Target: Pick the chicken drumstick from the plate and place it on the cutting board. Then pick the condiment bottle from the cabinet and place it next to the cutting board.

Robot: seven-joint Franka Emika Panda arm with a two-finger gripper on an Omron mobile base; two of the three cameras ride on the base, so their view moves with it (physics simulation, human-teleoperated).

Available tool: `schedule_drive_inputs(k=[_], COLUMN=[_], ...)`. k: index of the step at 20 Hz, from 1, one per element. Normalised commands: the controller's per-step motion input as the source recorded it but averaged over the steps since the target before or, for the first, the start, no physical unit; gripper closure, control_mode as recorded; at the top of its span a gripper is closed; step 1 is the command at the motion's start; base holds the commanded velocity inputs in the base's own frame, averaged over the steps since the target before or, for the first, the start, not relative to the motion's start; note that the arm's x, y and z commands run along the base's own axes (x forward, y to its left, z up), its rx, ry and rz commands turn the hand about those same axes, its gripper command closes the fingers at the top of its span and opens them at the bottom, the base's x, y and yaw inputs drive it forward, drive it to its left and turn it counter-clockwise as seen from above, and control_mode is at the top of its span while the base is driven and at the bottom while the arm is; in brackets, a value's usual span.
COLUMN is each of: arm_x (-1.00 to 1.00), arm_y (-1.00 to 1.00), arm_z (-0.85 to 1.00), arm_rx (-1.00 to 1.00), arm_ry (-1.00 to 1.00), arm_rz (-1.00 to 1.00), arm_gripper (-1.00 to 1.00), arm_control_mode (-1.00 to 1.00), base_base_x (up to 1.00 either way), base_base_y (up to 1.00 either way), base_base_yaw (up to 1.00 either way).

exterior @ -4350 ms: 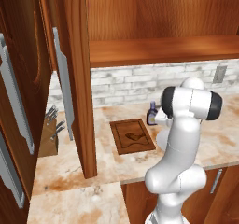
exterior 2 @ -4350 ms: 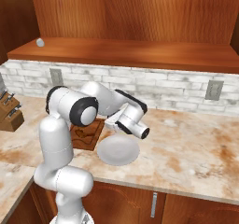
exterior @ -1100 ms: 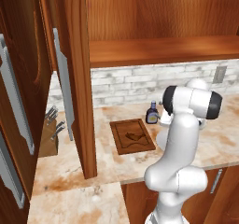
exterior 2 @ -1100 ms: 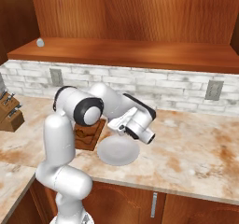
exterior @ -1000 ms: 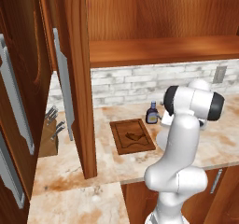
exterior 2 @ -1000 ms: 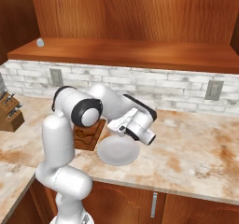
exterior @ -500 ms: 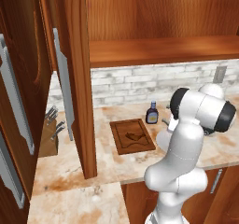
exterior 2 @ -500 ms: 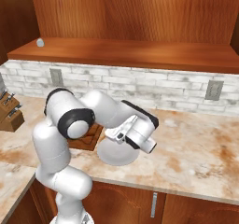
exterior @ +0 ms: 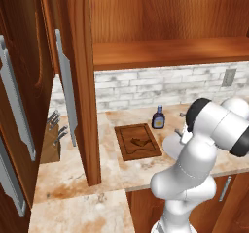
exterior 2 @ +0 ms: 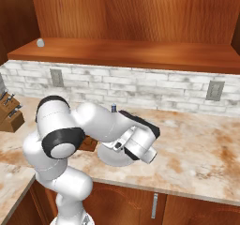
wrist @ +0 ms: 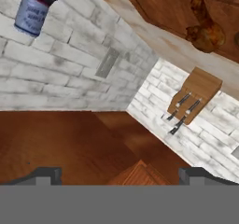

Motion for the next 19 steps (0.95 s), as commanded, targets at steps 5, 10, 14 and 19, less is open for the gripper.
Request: schedule_drive_inputs(k=[5, 10, 14, 19], arm_x=[-0.54, -0.50, -0.40, -0.42], arm_y=[0.00, 0.05, 0.18, 0.24], arm_z=[0.19, 0.13, 0.23, 0.20], arm_rx=[0.00, -0.02, -0.13, -0.24], arm_ry=[-0.12, -0.11, -0.03, -0.02], arm_rz=[0.03, 0.01, 0.00, 0.00], arm_gripper=[-1.00, -1.00, -1.00, -1.00], arm_control_mode=[-1.00, -1.00, -1.00, -1.00], base_base_x=[0.00, 0.00, 0.00, 0.00], base_base_y=[0.00, 0.00, 0.00, 0.00], base_base_yaw=[0.00, 0.00, 0.00, 0.00])
